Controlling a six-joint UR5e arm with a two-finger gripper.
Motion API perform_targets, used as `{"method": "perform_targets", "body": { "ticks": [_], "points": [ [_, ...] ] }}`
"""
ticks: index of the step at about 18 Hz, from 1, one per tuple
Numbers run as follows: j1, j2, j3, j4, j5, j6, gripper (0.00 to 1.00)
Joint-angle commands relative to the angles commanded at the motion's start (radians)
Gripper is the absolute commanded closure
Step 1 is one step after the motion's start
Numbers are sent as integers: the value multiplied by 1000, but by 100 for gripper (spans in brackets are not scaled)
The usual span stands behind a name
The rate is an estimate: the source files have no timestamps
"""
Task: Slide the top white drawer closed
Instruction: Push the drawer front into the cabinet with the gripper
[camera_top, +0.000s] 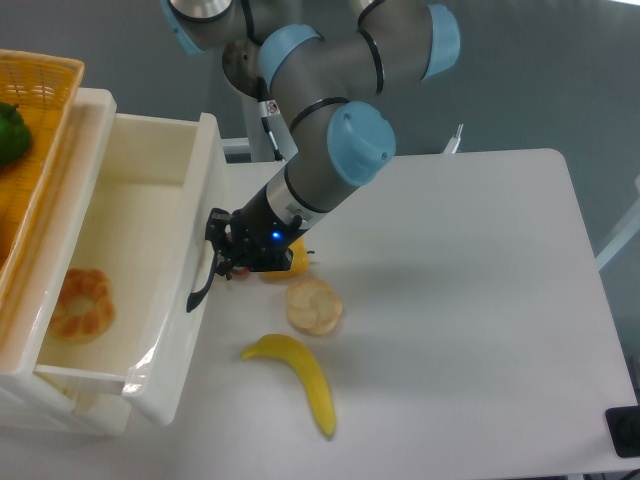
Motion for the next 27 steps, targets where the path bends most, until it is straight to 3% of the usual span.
{"method": "perform_targets", "body": {
  "ticks": [21,27],
  "points": [
    [-121,0,0,9,8,-63,100],
    [-160,-5,0,54,9,-107,100]
  ]
}}
